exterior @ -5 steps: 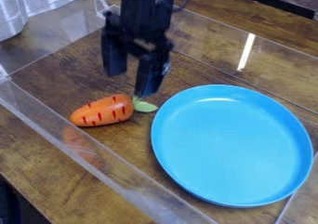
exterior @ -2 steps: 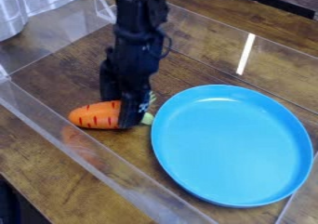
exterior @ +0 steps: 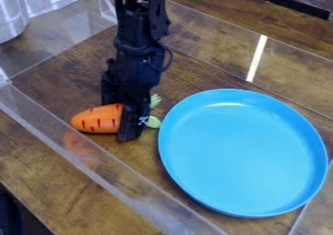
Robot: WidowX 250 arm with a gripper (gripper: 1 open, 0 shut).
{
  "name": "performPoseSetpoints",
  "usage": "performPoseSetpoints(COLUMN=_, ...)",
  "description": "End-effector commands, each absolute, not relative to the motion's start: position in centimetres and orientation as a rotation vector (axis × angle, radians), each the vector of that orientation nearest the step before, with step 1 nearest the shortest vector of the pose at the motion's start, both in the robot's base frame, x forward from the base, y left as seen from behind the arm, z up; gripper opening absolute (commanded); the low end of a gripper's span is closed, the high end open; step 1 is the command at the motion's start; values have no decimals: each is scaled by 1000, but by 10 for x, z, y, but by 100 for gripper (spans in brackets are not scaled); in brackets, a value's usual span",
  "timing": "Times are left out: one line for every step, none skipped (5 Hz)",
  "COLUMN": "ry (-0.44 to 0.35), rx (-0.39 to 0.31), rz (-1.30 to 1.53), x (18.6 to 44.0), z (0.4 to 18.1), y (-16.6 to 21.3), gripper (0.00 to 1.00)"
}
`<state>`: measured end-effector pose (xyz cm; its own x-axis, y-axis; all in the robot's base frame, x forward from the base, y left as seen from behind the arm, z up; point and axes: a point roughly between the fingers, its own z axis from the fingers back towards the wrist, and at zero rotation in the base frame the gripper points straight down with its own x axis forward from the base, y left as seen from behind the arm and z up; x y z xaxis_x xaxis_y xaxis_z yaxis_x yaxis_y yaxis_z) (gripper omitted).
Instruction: Put the carrot in the blue tray
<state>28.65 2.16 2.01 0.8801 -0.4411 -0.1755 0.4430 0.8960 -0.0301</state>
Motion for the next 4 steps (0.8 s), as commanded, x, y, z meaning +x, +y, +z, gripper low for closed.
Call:
performPoseSetpoints(ry=168, rx=11, rz=-436, x=292, z=26, y=35, gripper=100)
performPoseSetpoints(ry=178, rx=3, rz=-435, x=293, z=24, y=40, gripper=100)
performPoseSetpoints(ry=184, rx=-7, rz=-440, x=294, z=24, y=44, gripper=0)
performPoseSetpoints(ry=182, rx=-20, rz=-449, x=293, z=22, y=45, gripper=0)
